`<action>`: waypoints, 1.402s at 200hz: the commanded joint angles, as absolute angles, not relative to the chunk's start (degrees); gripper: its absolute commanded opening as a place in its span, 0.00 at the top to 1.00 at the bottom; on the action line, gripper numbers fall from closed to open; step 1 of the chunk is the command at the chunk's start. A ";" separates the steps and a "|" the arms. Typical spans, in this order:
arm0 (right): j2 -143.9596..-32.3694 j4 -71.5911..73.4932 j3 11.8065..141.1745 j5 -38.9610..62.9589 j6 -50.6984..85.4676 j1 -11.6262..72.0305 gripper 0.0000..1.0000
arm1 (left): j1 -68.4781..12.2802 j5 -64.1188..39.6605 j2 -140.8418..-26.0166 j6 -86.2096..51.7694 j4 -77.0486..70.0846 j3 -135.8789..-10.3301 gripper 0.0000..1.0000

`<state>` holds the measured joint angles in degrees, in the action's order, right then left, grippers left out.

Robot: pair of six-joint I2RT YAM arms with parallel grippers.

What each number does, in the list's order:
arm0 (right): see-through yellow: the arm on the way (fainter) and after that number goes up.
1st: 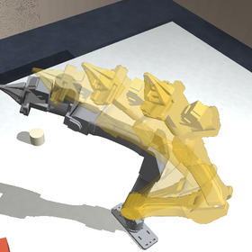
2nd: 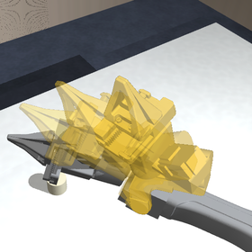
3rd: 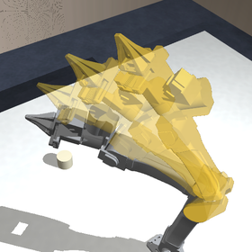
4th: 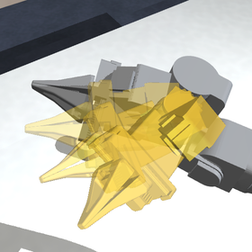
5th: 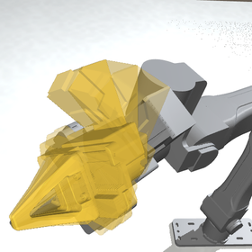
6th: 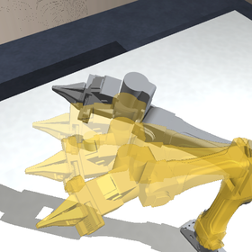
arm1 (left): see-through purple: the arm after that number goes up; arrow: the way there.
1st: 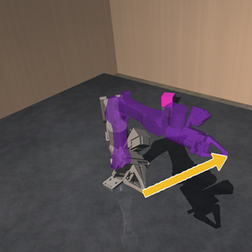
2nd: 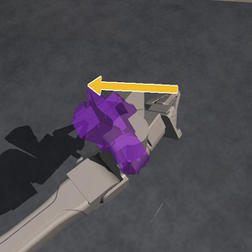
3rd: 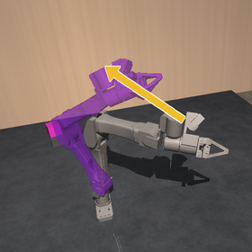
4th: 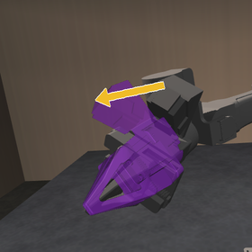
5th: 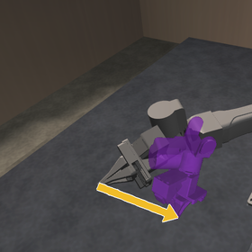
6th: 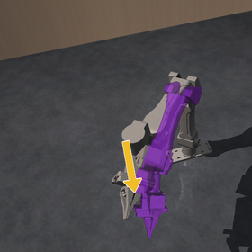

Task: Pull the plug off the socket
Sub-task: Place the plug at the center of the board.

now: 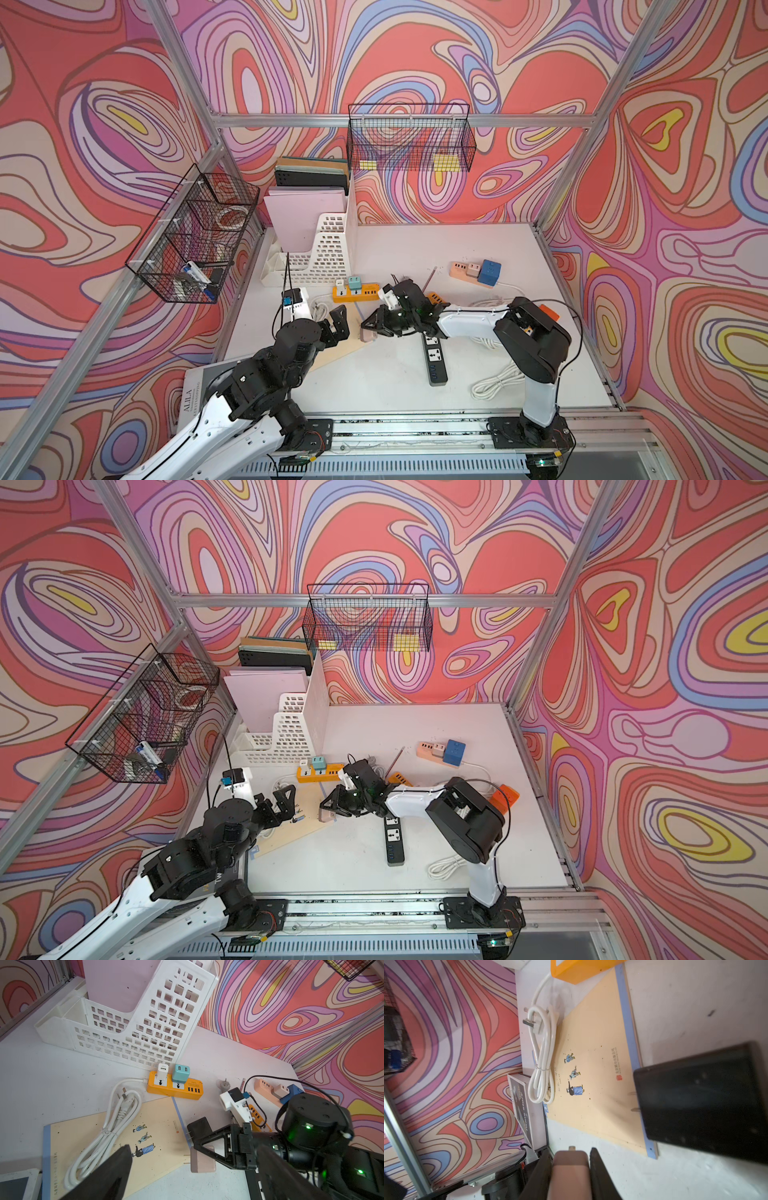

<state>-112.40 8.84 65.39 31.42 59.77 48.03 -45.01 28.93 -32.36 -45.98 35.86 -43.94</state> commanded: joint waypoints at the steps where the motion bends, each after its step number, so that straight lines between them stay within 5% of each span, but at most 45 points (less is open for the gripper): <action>1: -116.53 -0.69 71.81 30.99 55.72 49.95 0.77 | -44.91 29.81 -30.54 -47.57 39.84 -43.61 0.01; 39: -121.12 -8.00 77.82 29.92 53.71 52.02 0.72 | -44.91 29.36 -29.01 -48.60 38.82 -42.08 0.02; 93: -116.93 -22.57 81.93 21.08 42.76 52.46 0.35 | -44.91 25.24 -33.02 -47.78 32.00 -41.51 0.02; 183: -72.24 -21.96 52.00 -9.88 32.44 51.21 0.37 | -44.91 0.96 -50.40 -54.80 -0.84 -34.11 0.05; 220: -61.36 -26.24 44.61 -10.69 37.68 42.93 0.37 | -44.99 -14.19 -68.50 -59.71 -9.09 -39.56 0.10; 246: -53.54 -27.05 39.77 -12.02 43.39 37.96 0.36 | -48.10 -17.64 -80.63 -57.29 -1.28 -49.22 0.15; 280: -43.72 -31.86 36.48 -20.54 50.48 37.09 0.36 | -55.46 -4.18 -92.82 -50.81 25.31 -65.02 0.13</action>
